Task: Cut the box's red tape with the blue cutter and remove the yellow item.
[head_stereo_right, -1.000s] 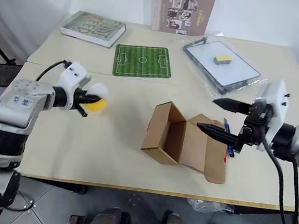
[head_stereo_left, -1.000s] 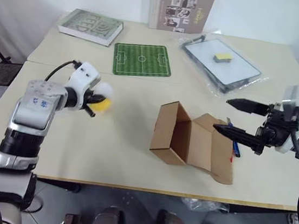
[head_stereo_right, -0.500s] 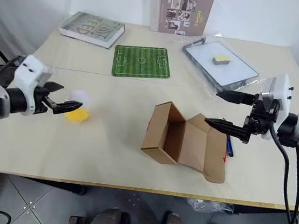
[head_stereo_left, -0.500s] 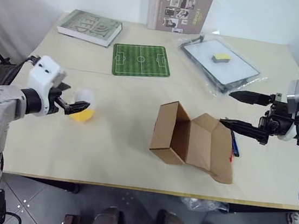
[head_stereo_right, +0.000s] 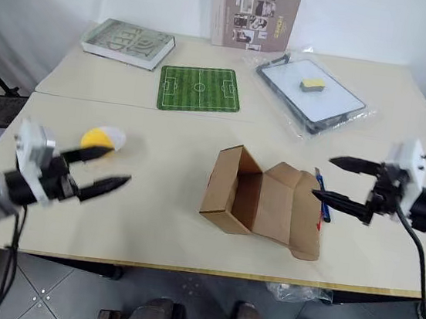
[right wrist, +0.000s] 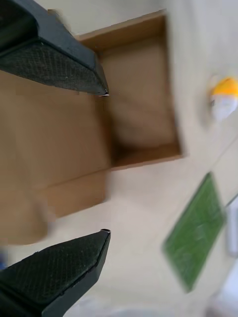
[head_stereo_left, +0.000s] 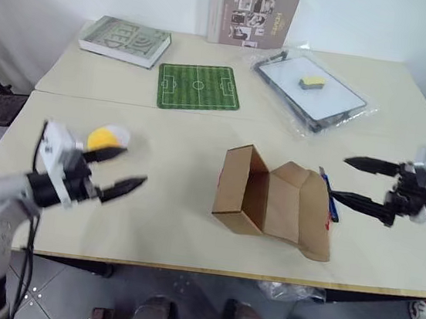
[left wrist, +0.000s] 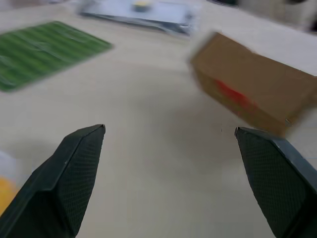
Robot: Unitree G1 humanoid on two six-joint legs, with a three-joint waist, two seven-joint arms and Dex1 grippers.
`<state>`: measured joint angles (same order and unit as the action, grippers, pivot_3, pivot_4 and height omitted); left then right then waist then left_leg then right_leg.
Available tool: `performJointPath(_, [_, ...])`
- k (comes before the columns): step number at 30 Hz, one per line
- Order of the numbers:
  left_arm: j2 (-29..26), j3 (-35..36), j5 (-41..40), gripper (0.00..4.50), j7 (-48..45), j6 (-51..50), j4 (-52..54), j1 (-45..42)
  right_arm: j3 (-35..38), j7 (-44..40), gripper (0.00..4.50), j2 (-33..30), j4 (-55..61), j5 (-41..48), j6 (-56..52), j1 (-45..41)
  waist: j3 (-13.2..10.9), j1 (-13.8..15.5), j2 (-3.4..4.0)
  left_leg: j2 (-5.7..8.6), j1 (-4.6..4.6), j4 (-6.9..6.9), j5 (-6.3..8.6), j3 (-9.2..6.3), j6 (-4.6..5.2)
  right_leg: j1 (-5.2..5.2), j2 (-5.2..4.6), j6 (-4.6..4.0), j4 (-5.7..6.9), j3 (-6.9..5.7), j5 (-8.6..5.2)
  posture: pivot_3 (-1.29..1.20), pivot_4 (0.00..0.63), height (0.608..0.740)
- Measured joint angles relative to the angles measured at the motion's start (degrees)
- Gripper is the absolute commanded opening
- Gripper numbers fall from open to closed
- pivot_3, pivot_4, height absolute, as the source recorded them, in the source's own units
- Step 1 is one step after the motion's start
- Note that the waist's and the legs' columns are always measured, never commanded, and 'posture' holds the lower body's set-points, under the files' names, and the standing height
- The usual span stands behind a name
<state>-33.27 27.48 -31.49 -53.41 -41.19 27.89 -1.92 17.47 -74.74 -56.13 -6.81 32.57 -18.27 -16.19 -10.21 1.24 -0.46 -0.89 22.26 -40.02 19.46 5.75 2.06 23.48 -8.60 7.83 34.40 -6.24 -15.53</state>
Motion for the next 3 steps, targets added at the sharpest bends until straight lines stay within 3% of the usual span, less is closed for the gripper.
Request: performJointPath(3, [-0.22, -0.48, -0.01, 4.46, -1.76, 3.25, -2.19, 6.39, 1.07, -0.58, 4.5, -0.33, -2.97, -3.35, 3.73, 6.37, 0.02, 0.1, 0.05, 0.0, -0.06, -0.04, -0.01, 0.1, 0.01, -0.01, -0.01, -0.06, 0.01, 0.08, -0.03, 0.0, 0.15, 0.74])
